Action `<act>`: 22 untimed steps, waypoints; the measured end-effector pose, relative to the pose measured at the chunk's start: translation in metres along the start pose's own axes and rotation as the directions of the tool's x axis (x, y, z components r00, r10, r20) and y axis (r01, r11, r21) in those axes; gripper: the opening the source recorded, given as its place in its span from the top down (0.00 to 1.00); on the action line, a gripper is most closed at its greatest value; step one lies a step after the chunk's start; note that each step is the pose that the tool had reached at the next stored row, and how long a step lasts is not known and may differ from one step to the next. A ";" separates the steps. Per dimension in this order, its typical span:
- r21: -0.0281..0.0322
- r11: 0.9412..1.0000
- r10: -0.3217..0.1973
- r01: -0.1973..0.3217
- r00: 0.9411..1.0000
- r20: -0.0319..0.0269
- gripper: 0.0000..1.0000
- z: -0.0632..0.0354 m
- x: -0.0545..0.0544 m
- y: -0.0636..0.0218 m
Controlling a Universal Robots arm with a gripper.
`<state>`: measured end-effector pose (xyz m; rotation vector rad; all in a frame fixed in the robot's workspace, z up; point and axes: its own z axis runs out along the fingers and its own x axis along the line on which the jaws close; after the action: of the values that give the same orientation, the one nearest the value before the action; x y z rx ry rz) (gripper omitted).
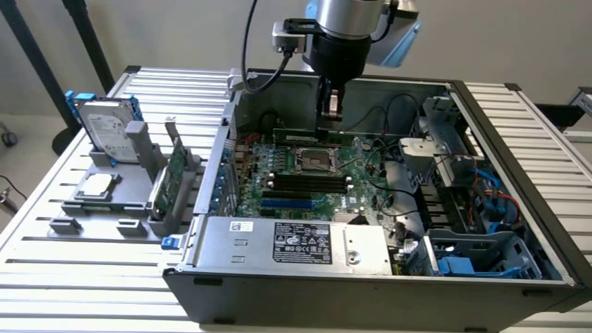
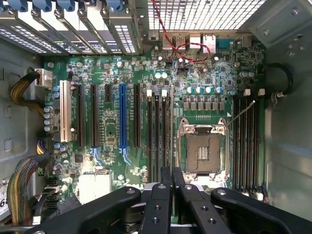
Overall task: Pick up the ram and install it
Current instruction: 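Insert the ram into the slot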
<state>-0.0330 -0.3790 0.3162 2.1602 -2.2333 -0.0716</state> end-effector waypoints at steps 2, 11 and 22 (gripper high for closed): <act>0.000 1.000 0.000 0.000 1.000 0.000 0.87 0.0006 0.000 -0.0001; 0.000 1.000 0.000 0.000 1.000 0.000 0.87 0.0163 0.001 -0.0010; 0.000 1.000 0.000 0.000 1.000 -0.001 0.87 0.0362 0.008 -0.0029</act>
<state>-0.0325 -0.3867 0.2798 2.1600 -2.2331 -0.0710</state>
